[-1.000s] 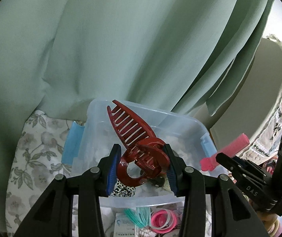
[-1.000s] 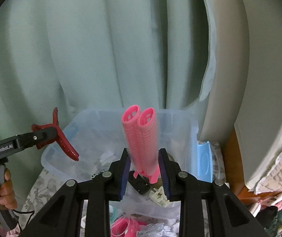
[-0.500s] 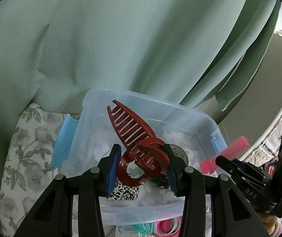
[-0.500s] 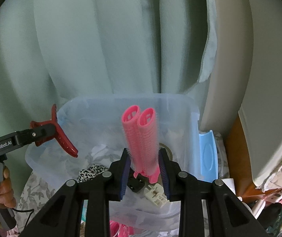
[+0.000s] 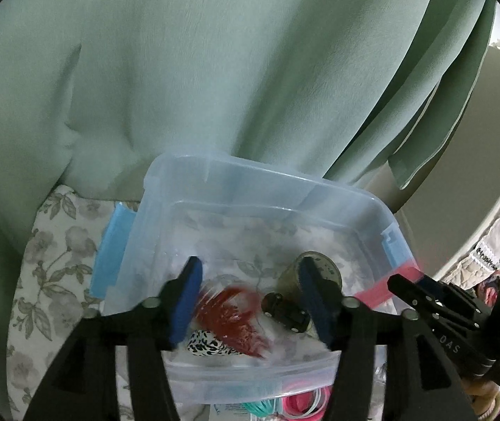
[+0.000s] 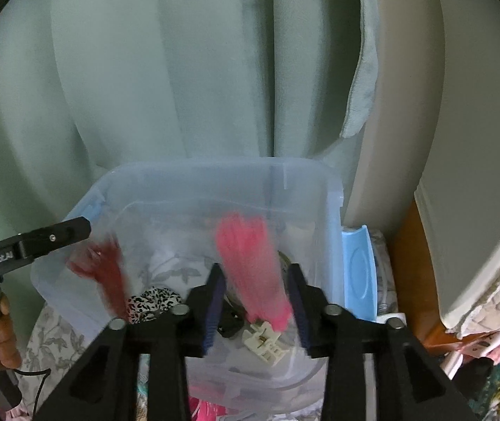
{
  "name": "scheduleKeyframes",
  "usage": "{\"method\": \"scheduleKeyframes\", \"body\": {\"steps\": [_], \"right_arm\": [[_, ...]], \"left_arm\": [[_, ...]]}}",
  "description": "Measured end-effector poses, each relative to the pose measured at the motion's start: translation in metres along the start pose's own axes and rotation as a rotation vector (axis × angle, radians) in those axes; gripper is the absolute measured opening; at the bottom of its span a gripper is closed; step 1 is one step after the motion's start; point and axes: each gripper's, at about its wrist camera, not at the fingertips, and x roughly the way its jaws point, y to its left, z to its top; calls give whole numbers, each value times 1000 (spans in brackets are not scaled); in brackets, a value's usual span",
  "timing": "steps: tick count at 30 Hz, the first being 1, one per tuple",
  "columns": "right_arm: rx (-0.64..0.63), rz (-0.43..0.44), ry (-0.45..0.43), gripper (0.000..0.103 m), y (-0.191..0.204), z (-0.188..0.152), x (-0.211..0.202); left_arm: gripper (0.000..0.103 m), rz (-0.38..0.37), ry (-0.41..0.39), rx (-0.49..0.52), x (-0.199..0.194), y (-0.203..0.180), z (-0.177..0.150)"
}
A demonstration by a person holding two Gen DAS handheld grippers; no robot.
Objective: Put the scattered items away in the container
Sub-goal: 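Open both tools to drop the claw clip and roller into the box, then withdraw both tools from the box toward the remaining items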
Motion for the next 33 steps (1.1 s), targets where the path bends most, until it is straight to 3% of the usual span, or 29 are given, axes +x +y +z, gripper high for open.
{"method": "scheduleKeyframes", "body": {"steps": [3,7,12,14,33], "right_arm": [[1,-7,-20,59,2,-1,-9],[21,3,-23,64,-13,5,-9],[24,-6,-40,74,-12,-3,-5],[34,-6,-47,81,-19,-3,-14],[125,41,-95,84,-13,-58,-83]], "left_arm": [[68,0,-1,4,-5,-2,1],[79,10,-2,18,-10,-7,2],[81,31,4,45,-19,-14,0],[90,49,3,61,-23,-17,-2],[91,46,-110,97,-93,-46,-40]]}}
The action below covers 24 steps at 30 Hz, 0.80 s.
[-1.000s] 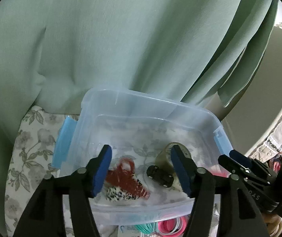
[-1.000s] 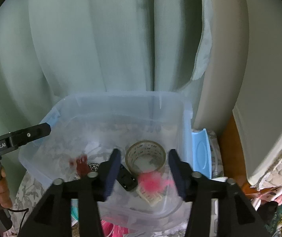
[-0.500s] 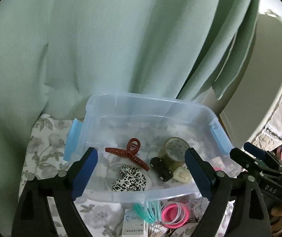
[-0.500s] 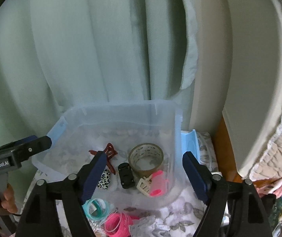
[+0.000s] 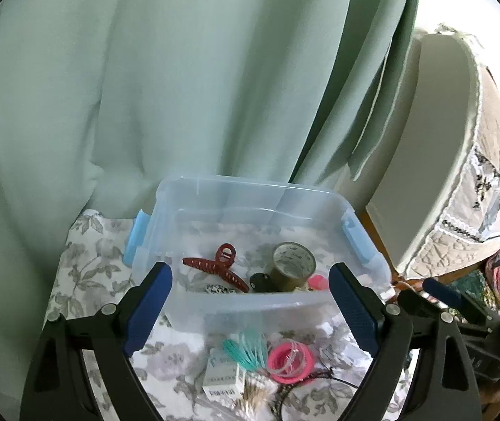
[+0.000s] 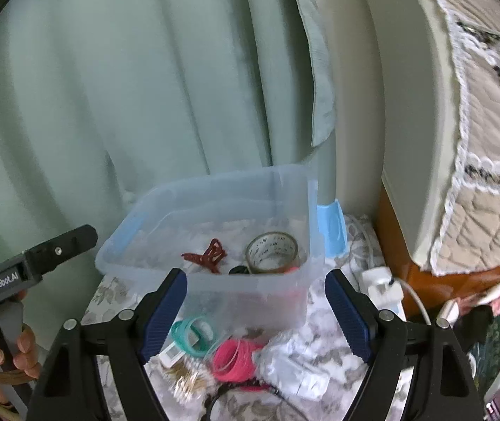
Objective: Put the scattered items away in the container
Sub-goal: 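Withdraw both tools from the box toward the remaining items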
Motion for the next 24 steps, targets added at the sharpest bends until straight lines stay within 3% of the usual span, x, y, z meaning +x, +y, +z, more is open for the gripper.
{"method": "scheduleKeyframes", "body": {"steps": [13,24], "right_arm": [[81,8,91,84,-14,-79,-29],[231,-47,167,84,-52,-134,-46]], "left_arm": [[97,-12,39,-88,-20,-4,-68],[97,-16,137,-79,-23,-23,-128]]}}
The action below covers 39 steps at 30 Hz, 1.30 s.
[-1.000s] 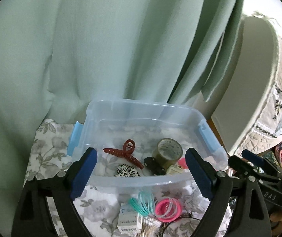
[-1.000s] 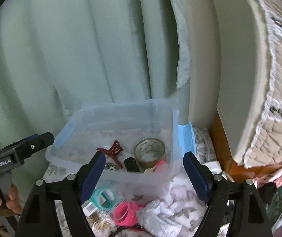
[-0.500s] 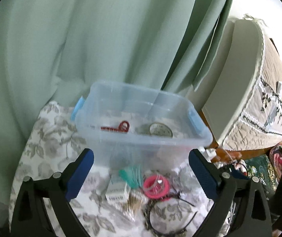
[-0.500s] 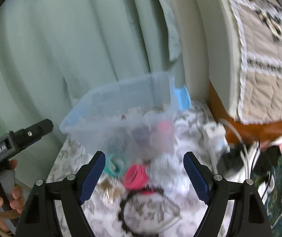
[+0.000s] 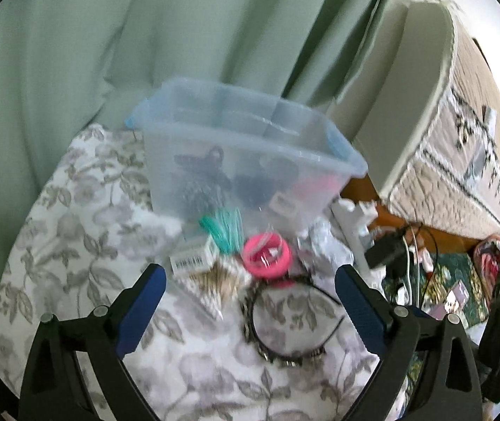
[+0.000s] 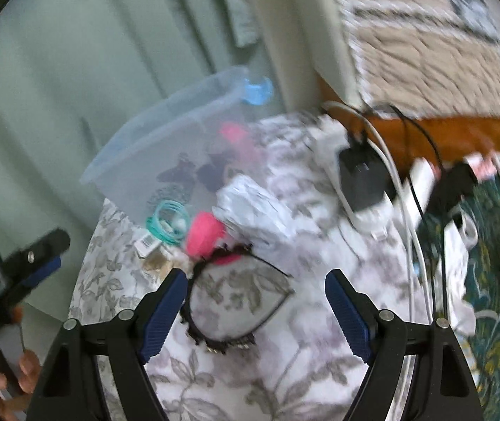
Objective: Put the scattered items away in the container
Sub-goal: 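Withdraw both tools from the box toward the remaining items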
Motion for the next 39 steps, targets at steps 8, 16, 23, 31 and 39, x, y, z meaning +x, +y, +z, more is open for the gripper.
{"method": "scheduleKeyframes", "body": {"steps": [8,16,23,31,39], "right_arm": [[3,-12,21,84,-9,-13,-4],[-45,-34,64,84,-6,-29,-5],[-44,-21,63,84,0,-28,-4],[-91,-23,71,84,13,-31,-4],[-68,-47,57,84,6,-28,-9]], "left_arm": [[97,5,34,18,4,-14,-13],[97,-13,49,-8,5,-17,-21],[97,5,32,-27,-7,-6,-22],[97,8,4,-75,-17,10,-19],[97,-15,26,-67,-9,5,-14]]}}
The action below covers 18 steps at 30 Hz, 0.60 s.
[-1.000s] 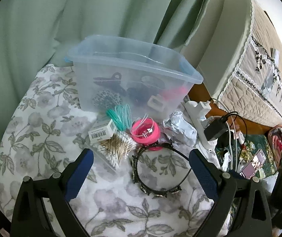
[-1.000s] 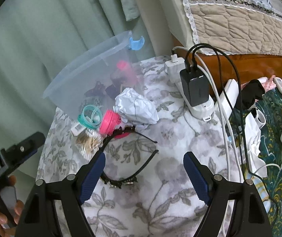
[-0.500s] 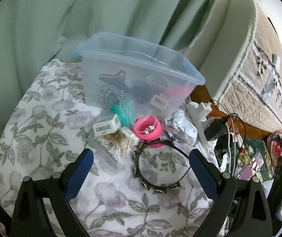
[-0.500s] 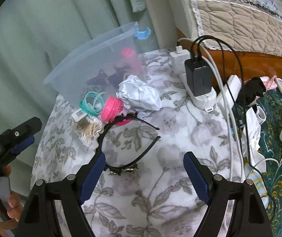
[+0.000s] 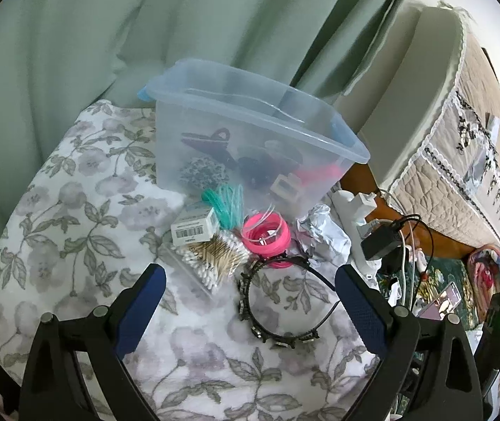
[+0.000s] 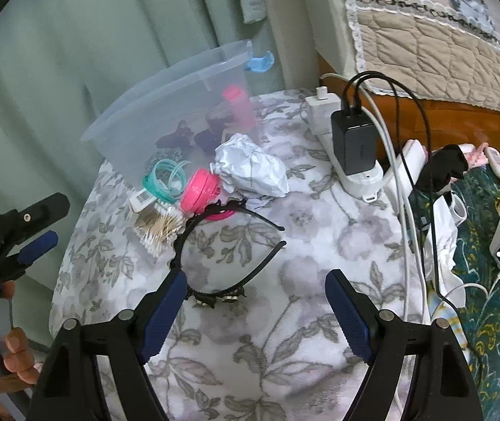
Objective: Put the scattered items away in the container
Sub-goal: 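Withdraw both tools from the box toward the remaining items, then move the left tool toward the white box and teal hair ties while the right tool approaches the foil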
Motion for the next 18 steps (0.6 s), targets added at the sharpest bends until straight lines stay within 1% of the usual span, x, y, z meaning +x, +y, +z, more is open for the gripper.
{"method": "scheduleKeyframes", "body": {"steps": [5,12,18], "right_arm": [[-12,-4,-5,84,5,4,0],[-69,-8,18,84,19,6,10],[-88,-5,19,84,22,7,14]], "left_arm": [[97,-4,-3,-2,0,3,3],[97,3,10,-66,7,20,7],[97,7,37,-83,23,26,6]]}}
